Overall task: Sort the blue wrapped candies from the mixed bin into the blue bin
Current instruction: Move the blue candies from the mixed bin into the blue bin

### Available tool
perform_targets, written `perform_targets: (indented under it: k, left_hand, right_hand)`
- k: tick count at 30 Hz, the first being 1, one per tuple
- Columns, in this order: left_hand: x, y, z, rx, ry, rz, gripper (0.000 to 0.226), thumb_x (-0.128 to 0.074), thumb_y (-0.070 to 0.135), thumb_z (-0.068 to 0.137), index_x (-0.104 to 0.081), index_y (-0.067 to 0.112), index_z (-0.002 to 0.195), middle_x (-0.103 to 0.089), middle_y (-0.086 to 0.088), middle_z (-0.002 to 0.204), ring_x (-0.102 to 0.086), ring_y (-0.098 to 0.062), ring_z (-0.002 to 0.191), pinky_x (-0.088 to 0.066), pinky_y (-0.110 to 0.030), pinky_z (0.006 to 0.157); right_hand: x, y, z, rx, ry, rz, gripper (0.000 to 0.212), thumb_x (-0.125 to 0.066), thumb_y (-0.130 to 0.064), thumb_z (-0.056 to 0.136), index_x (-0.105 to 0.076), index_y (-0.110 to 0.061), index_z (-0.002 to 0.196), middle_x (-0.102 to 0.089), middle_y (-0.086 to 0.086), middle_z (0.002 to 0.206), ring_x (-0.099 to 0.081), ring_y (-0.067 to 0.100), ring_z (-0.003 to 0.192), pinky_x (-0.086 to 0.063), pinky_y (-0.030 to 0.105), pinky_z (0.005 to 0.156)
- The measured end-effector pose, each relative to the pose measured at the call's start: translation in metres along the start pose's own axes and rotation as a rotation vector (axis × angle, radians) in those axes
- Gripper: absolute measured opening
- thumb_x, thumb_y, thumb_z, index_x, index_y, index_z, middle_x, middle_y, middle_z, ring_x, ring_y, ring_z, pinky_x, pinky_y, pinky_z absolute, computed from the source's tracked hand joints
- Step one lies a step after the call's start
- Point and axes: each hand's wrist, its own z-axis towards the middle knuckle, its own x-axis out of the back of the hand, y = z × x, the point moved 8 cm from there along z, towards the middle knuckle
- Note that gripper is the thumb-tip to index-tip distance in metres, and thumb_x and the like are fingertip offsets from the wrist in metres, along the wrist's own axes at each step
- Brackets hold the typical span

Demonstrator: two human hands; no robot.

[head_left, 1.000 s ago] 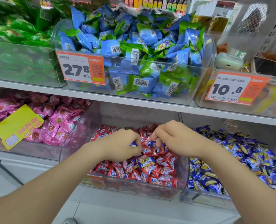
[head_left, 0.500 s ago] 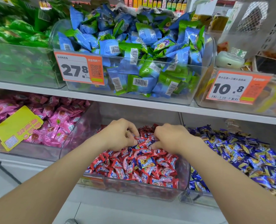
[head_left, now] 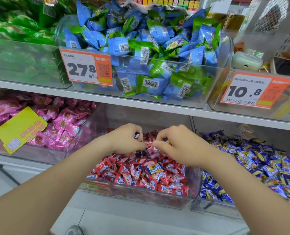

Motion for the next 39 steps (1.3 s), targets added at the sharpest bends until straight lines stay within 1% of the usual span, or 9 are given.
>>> perform_targets:
  k: [3,7,13,17,19,25,32,36,39]
  left_hand:
    - [0.014,-0.005,-0.002,0.061,0.107,-0.014,0.022,-0.066,0.031,0.088,-0.061,0.01,0.086,-0.059,0.0,0.061,-0.053,-0.018,0.048,-0.053,-0.031,0.049]
    - [0.021,-0.012,-0.003,0.084,0.174,0.029,0.026,-0.06,0.034,0.092,-0.07,0.011,0.081,-0.064,0.001,0.064,-0.055,-0.018,0.05,-0.047,-0.021,0.046]
    - [0.011,-0.014,0.006,0.02,0.087,0.141,0.013,-0.073,0.031,0.096,-0.078,0.021,0.091,-0.072,-0.005,0.082,-0.071,-0.022,0.053,-0.057,-0.027,0.047]
    - [-0.004,-0.014,0.015,-0.089,-0.014,0.428,0.03,-0.068,0.034,0.1,-0.072,0.028,0.129,-0.068,0.001,0.129,-0.066,-0.019,0.115,-0.054,-0.033,0.097]
    - [-0.013,-0.019,0.018,-0.067,-0.104,0.516,0.034,-0.069,0.039,0.099,-0.071,0.027,0.131,-0.066,0.0,0.133,-0.061,-0.023,0.122,-0.05,-0.037,0.104]
    - [-0.004,-0.03,0.019,0.027,-0.122,0.417,0.008,-0.077,0.031,0.09,-0.076,0.023,0.089,-0.073,0.004,0.09,-0.073,-0.018,0.074,-0.064,-0.037,0.07]
    - [0.056,-0.026,-0.004,0.086,0.212,0.279,0.026,-0.062,0.031,0.09,-0.074,0.013,0.074,-0.066,-0.001,0.061,-0.067,-0.017,0.058,-0.046,-0.016,0.052]
    - [0.057,-0.036,-0.02,0.184,0.128,0.127,0.048,-0.059,0.038,0.099,-0.042,0.007,0.066,-0.039,-0.011,0.057,-0.072,-0.027,0.048,-0.038,-0.031,0.049]
    - [0.05,-0.037,-0.029,0.221,0.07,0.036,0.057,-0.066,0.053,0.097,-0.042,0.008,0.073,-0.04,-0.015,0.059,-0.073,-0.031,0.053,-0.045,-0.031,0.043]
  right_hand:
    - [-0.013,-0.009,-0.007,0.032,-0.151,-0.022,0.02,-0.064,-0.057,0.097,-0.073,-0.039,0.098,-0.071,-0.014,0.081,-0.064,0.005,0.083,-0.055,0.038,0.079]
    - [-0.033,-0.011,-0.015,0.003,-0.34,-0.155,0.042,-0.074,-0.064,0.086,-0.07,-0.035,0.117,-0.055,-0.018,0.08,-0.059,0.01,0.099,-0.045,0.035,0.075]
    - [-0.025,-0.007,-0.012,-0.046,-0.276,-0.05,0.042,-0.058,-0.047,0.094,-0.063,-0.012,0.071,-0.049,-0.001,0.052,-0.043,0.013,0.049,-0.049,0.04,0.062]
    - [-0.013,-0.003,-0.005,-0.095,-0.144,0.011,0.052,-0.047,-0.043,0.102,-0.038,-0.013,0.061,-0.036,0.005,0.055,-0.033,0.022,0.053,-0.038,0.047,0.056]
    - [-0.012,-0.002,0.0,-0.07,-0.092,-0.016,0.059,-0.046,-0.048,0.107,-0.04,-0.011,0.062,-0.038,0.007,0.053,-0.037,0.024,0.052,-0.042,0.047,0.06]
    - [-0.023,-0.007,0.024,-0.085,-0.03,-0.097,0.032,-0.045,-0.028,0.102,-0.069,-0.037,0.122,-0.069,0.005,0.115,-0.063,0.033,0.109,-0.055,0.047,0.088]
    - [-0.06,-0.017,0.058,-0.079,-0.268,-0.215,0.032,-0.066,-0.05,0.099,-0.071,-0.028,0.121,-0.068,0.006,0.117,-0.065,0.031,0.107,-0.051,0.04,0.082]
    - [-0.08,-0.011,0.065,-0.061,-0.474,-0.244,0.046,-0.067,-0.049,0.099,-0.067,-0.023,0.137,-0.068,0.004,0.131,-0.065,0.028,0.114,-0.056,0.044,0.099]
    - [-0.067,-0.014,0.071,-0.03,-0.368,-0.112,0.022,-0.068,-0.038,0.096,-0.081,-0.028,0.111,-0.077,-0.007,0.102,-0.068,0.018,0.09,-0.059,0.036,0.086]
